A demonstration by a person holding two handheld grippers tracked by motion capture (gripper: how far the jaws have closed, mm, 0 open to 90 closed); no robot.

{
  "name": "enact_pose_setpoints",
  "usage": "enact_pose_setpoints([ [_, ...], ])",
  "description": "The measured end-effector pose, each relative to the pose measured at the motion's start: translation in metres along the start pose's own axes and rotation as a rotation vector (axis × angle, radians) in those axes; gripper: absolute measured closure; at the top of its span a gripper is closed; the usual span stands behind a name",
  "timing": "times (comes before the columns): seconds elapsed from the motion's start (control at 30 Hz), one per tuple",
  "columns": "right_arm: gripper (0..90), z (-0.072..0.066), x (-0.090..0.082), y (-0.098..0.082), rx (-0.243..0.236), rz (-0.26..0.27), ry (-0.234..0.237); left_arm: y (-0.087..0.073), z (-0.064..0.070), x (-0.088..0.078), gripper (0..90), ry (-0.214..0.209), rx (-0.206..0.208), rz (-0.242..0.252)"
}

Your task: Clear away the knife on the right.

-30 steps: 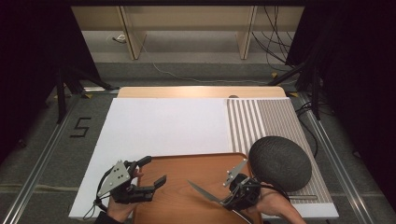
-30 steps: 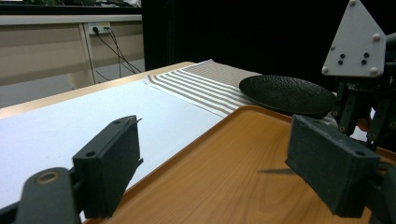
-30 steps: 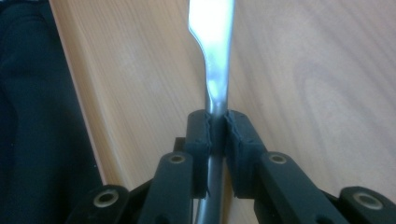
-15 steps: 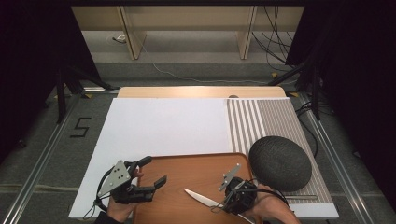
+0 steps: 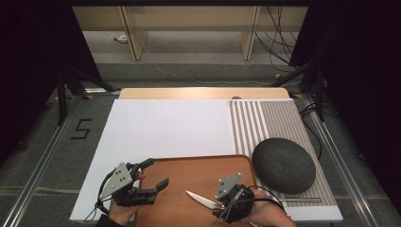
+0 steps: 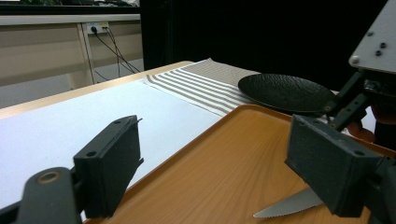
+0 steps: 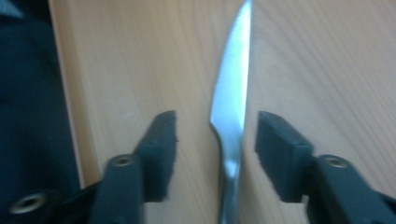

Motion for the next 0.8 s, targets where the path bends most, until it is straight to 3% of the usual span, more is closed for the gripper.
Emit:
enact_pose_setpoints([
  [0.17,73.1,-0.004,0.003,-0.002,-0.024,-0.027,0.007,0.0,0.0,0.0,17.7,0.0,0.001,0.0],
  [0.5,89.6,-0.001,0.009,-0.01,-0.038,-0.096,-0.018,0.0,0.0,0.0,18.6,-0.002,0.0,0.0],
  [0.8,90.0,0.006,0.01,-0.016,-0.041,-0.136,-0.068,0.0,0.0,0.0,18.5,0.0,0.001,0.001],
])
Point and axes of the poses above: each handheld gripper's, and its own axes: x roughly forward along the jaws, y roughly out of its top, z roughly to its right, the point moved 8 cm from there along x, roughly forward along the jaws, and after that the axes turned 2 degrees about -x, right-handed, at the moved point
